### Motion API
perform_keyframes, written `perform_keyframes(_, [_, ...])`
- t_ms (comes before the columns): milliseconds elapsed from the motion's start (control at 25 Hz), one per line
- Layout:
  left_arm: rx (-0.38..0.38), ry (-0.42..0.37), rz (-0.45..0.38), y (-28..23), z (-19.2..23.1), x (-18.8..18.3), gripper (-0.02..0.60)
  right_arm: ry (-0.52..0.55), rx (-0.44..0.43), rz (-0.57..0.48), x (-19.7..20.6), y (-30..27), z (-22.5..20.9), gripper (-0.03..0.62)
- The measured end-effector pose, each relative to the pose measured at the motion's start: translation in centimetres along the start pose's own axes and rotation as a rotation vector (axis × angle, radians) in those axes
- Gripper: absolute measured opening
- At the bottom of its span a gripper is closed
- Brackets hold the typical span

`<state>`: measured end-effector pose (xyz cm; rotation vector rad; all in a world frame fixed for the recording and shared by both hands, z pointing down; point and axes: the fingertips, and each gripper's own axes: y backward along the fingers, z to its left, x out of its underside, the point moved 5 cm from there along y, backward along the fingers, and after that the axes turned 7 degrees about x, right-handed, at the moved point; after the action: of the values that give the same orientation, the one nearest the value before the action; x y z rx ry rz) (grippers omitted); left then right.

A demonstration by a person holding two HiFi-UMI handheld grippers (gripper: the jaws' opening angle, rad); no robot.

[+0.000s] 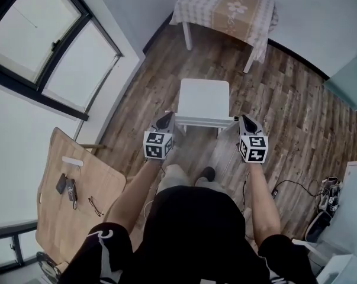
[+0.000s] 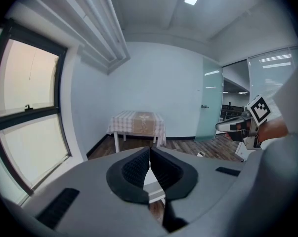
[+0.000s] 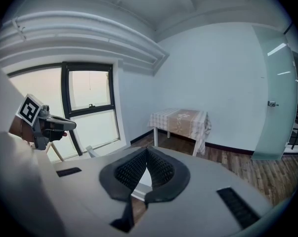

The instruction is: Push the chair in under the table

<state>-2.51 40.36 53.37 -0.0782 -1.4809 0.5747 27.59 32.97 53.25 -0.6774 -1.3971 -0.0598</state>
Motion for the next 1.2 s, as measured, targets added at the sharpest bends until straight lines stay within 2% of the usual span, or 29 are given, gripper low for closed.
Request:
perform_keyframes(160, [-0.013, 0.028, 0.063, -1.2, 0.3, 1.9, 0.029, 0.027, -0.023, 0.045, 1.6, -1.7, -0.6, 0.018])
perform_keyframes(240, [-0.023, 0.042, 0.092, -1.7, 0.6, 2.9, 0.043, 0.032, -0.048, 0.073, 2.5, -2.6, -0.7, 0.105])
perform_keyframes(320, [-0.027, 0.055, 0.119, -2.1, 1.0, 4.0, 0.1, 0.033, -0.075, 0.11, 3.7, -3.5, -0.6, 0.189])
perform_keyframes(480, [-0.022, 0.068, 0.171, -3.2, 2.5, 5.9, 0.217, 0.028, -0.122, 0.203, 6.1, -5.8, 0.3, 0.301])
perform_keyframes(600, [-0.013, 0.051, 0.211, -4.4, 3.6, 7.0, 0.27, 0.048, -0.143, 0.273, 8.0, -7.3, 0.9, 0.368])
perform_keyframes(760, [0.005, 0.029, 0.296, -6.4, 4.6, 8.8, 0.32, 0.073, -0.144, 0.329, 9.5, -8.8, 0.9, 0.382])
perform_keyframes(1000, [-0.025, 0.005, 0.35, -7.9, 6.0, 10.1, 0.328, 0.054, -0.138, 0.392, 10.8, -11.1, 1.2, 0.382])
perform_keyframes(1200, [-0.025, 0.052, 0.384, -8.0, 7.0, 11.0, 0.341, 0.06, -0.129, 0.429, 11.3, -12.0, 1.3, 0.382])
